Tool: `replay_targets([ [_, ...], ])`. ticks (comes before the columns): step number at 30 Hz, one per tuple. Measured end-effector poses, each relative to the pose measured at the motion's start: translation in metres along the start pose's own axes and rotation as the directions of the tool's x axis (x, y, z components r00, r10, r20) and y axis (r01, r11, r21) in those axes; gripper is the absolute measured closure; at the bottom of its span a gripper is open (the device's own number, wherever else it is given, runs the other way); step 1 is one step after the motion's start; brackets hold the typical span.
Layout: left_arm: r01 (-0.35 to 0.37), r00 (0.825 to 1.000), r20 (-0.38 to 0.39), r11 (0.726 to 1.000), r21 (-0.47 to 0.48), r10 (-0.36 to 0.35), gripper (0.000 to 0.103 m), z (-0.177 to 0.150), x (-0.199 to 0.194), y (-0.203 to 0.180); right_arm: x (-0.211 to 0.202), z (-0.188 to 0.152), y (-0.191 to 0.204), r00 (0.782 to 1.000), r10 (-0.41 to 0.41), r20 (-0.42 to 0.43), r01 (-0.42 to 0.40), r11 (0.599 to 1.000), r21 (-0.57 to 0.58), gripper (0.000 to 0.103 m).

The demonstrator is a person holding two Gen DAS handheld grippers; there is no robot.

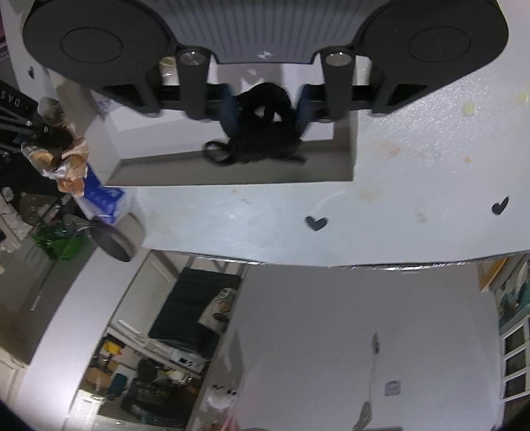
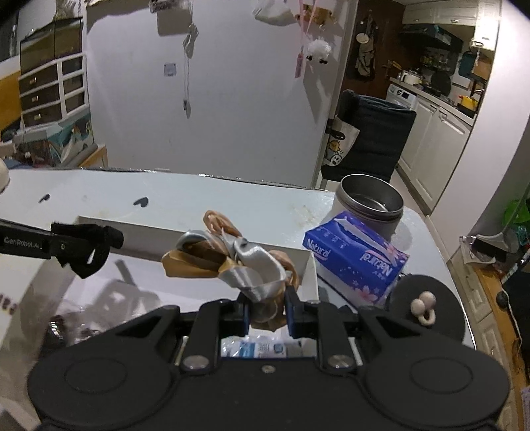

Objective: Organize soft objects

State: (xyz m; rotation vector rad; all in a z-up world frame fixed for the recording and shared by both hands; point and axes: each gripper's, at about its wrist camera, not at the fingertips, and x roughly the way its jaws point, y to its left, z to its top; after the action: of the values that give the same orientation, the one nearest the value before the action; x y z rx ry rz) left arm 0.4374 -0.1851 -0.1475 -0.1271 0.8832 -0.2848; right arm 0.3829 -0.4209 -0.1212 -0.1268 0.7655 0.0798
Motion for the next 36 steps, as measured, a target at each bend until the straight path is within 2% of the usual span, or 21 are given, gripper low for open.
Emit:
replay_targets([
  [8,-0.03,0.999,-0.018,0.999,-0.011,0.03,0.031,-0.005,-0.006,0.002,0.046,0.005,0.003,1.0,0.008,-0.029,-0.01,0.997,-0.07,0.081],
  [11,-0.032,0.999,-0.016,0.999,-0.013,0.032,0.025,-0.006,-0.011,-0.001,0.06,0.002,0.004,0.998,0.021,-0.06,-0.027,0.995,-0.098,0.075],
  [12,-0.033,0.999,-0.014,0.999,-0.013,0.033,0.024,-0.006,-0.013,-0.002,0.063,0.001,0.004,0.997,0.032,-0.066,-0.039,0.994,-0.104,0.066],
  [13,-0.033,0.999,-0.012,0.999,-0.014,0.033,0.023,-0.006,-0.015,-0.003,0.064,0.0,0.004,0.997,0.037,-0.065,-0.044,0.994,-0.105,0.05],
  [15,-0.032,0.999,-0.011,0.999,-0.02,0.031,0.02,-0.007,-0.017,-0.006,0.06,-0.003,0.002,0.998,0.038,-0.051,-0.043,0.995,-0.091,0.032],
  [16,-0.03,1.0,-0.011,0.999,-0.023,0.03,0.019,-0.008,-0.019,-0.008,0.057,-0.004,0.001,0.998,0.043,-0.047,-0.047,0.995,-0.085,0.03],
  [26,-0.032,0.999,0.013,0.999,-0.019,0.033,0.009,-0.016,-0.043,-0.027,0.025,-0.011,-0.016,0.995,0.092,-0.046,-0.091,0.996,0.004,0.027],
  [31,-0.032,0.999,0.043,0.999,-0.011,0.033,0.001,-0.017,-0.064,-0.036,-0.003,-0.009,-0.021,0.995,0.102,-0.005,-0.102,0.994,0.042,0.021],
  [36,-0.021,0.997,0.076,1.0,0.01,0.02,0.0,-0.019,-0.087,-0.044,-0.036,-0.007,-0.021,0.993,0.106,0.05,-0.109,0.992,0.064,0.016],
])
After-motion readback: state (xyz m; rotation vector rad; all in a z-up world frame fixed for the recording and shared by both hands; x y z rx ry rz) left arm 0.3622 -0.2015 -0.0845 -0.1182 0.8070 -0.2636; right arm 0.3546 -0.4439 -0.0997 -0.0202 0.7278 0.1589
